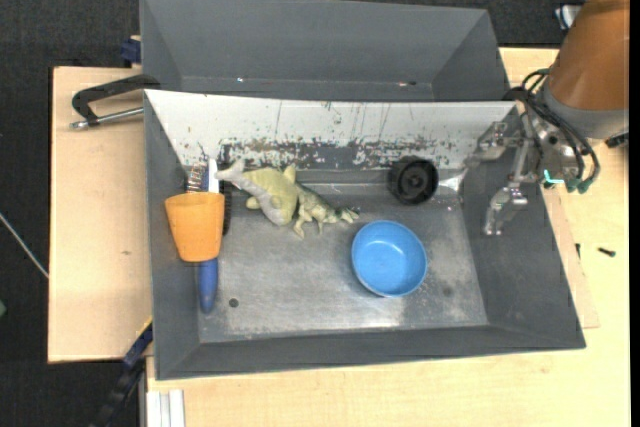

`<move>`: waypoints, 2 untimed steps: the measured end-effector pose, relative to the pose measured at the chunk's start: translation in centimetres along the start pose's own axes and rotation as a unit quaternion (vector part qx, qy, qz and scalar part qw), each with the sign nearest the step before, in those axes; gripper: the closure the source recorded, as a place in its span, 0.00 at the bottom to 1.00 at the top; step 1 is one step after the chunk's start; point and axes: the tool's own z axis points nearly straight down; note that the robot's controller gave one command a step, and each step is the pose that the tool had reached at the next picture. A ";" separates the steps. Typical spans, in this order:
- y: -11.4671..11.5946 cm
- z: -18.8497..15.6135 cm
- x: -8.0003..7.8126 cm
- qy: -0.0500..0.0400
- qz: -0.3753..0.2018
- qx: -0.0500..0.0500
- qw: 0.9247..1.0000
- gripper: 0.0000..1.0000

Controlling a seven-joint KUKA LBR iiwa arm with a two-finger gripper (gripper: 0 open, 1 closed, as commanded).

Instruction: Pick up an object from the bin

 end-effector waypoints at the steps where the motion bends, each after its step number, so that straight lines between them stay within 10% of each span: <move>1: 7.7 9.9 -0.3 0.001 0.013 -0.002 1.000 0.00; 2: 7.5 10.7 -0.3 -0.011 -0.054 0.003 0.998 0.00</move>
Offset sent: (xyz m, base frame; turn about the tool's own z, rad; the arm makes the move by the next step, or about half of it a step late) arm 0.0037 0.0720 -0.0962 0.0304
